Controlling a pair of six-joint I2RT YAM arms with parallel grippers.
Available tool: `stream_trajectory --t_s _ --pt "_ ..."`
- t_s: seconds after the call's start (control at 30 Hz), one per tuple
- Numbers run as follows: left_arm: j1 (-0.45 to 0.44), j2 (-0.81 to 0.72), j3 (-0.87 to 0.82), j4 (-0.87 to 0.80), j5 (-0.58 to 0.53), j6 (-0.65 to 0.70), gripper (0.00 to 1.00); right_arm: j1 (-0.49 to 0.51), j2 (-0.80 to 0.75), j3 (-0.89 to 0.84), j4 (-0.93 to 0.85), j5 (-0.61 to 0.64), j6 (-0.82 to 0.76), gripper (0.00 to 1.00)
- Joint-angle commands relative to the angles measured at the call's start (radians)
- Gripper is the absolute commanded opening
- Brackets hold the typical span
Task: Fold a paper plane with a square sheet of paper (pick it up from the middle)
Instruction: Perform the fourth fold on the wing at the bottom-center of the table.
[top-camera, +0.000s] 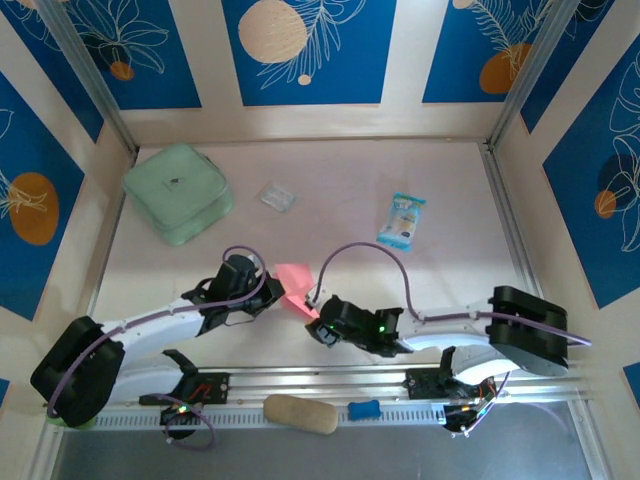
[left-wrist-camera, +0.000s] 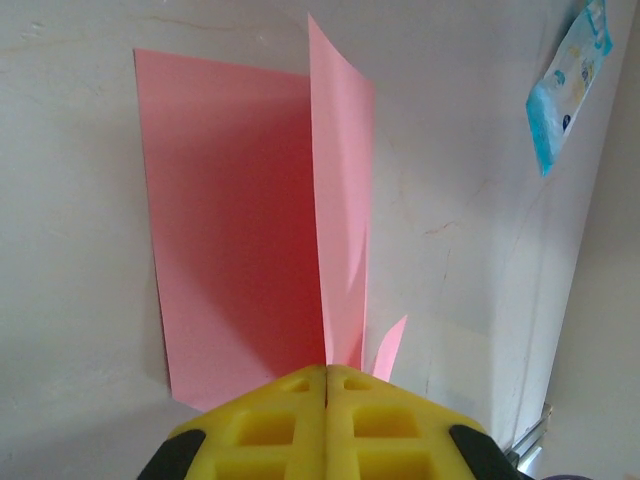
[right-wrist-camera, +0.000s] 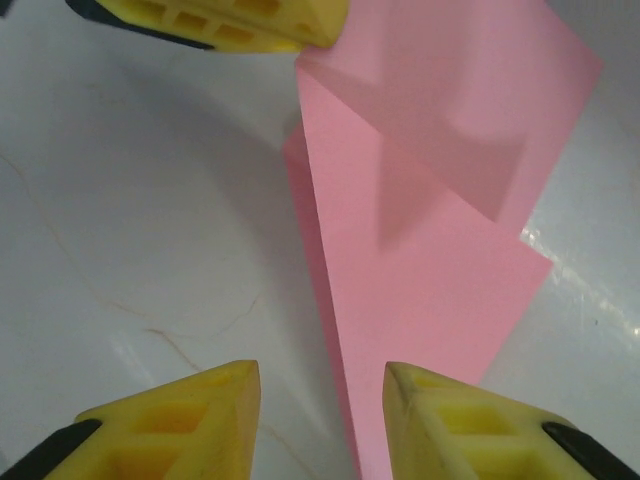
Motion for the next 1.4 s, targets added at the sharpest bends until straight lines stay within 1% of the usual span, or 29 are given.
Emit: stream_trajectory --t_s 0.0,0.1,0.27,0.4,0.6,0.83,1.17,1.3,1.37 --pt "-0.006 0.003 0.016 -0.02 0.002 0.004 0.0 0.004 0.051 0.038 0.101 0.098 -0.126 0.38" --pt "-0.006 0.006 0.03 -0.039 0.004 0.012 0.0 -0.002 0.1 0.067 0.09 0.094 -0.185 0.39" --pt "-0.006 0.003 0.038 -0.049 0.004 0.019 0.0 0.001 0.158 0.083 0.103 0.108 -0.234 0.4" --pt "-0.006 0.008 0.038 -0.047 0.002 0.021 0.0 0.009 0.181 0.08 0.116 0.147 -0.23 0.4" --pt "-0.006 0.01 0.047 -0.048 0.01 0.026 0.0 0.032 0.19 0.071 0.13 0.161 -0.258 0.41" --pt "-0.005 0.003 0.044 -0.05 0.01 0.024 0.0 0.045 0.202 0.068 0.131 0.252 -0.249 0.4" --pt "-0.006 0.011 0.05 -0.046 0.016 0.026 0.0 0.042 0.212 0.055 0.128 0.217 -0.211 0.32" --pt "-0.006 0.019 0.053 -0.044 0.021 0.028 0.0 0.042 0.227 0.064 0.13 0.196 -0.211 0.35" --pt "-0.006 0.022 0.055 -0.041 0.023 0.028 0.0 0.042 0.239 0.07 0.13 0.213 -0.21 0.35"
